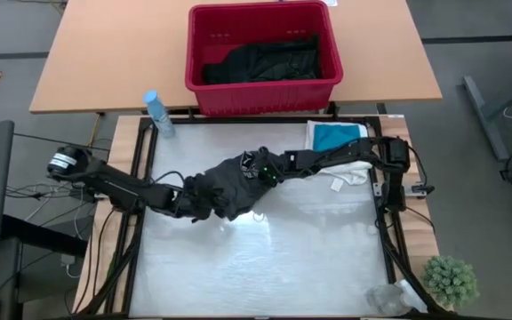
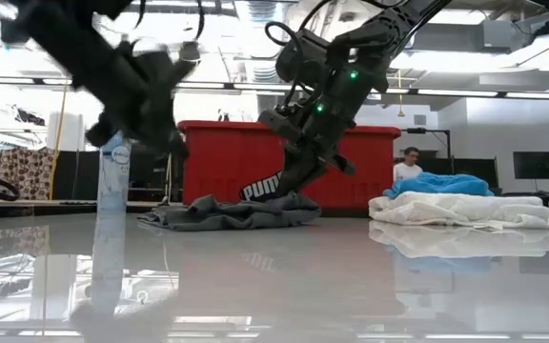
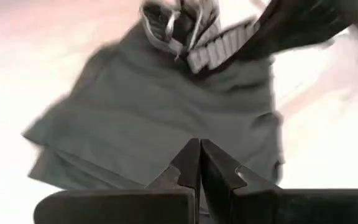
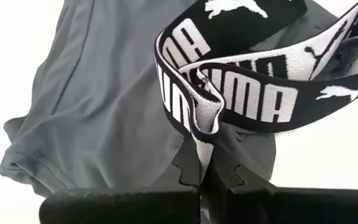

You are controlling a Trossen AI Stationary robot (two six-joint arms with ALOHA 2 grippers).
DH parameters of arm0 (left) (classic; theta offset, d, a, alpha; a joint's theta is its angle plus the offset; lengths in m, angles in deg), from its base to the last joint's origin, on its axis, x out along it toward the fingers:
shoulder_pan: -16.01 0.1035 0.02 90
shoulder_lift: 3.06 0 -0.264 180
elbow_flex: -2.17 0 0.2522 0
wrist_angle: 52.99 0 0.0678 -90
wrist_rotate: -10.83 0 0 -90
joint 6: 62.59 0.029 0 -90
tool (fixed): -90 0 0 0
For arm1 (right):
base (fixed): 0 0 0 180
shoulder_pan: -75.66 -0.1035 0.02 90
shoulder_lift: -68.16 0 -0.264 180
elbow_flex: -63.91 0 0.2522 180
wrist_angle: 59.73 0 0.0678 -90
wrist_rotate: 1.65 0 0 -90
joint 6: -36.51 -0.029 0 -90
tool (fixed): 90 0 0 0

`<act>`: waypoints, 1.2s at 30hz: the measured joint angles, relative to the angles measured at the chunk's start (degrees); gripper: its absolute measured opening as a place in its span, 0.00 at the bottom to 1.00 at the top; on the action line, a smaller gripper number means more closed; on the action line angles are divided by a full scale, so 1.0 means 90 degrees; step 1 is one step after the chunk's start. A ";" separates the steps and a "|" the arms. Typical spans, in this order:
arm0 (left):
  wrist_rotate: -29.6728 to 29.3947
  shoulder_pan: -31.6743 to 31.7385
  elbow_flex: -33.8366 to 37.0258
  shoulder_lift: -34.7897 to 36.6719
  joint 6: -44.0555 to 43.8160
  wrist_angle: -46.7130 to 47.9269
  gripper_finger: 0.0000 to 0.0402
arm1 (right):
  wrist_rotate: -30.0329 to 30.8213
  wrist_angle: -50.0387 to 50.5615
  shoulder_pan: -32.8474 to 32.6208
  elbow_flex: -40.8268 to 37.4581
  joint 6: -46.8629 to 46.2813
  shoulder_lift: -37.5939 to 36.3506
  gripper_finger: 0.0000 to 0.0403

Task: Fold laundry
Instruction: Fold the gray boxers

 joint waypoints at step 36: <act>0.1233 0.0104 0.0233 -0.2067 -0.0501 -0.1899 0.00 | -0.0229 -0.0080 -0.1246 0.0000 0.3758 -0.0413 0.06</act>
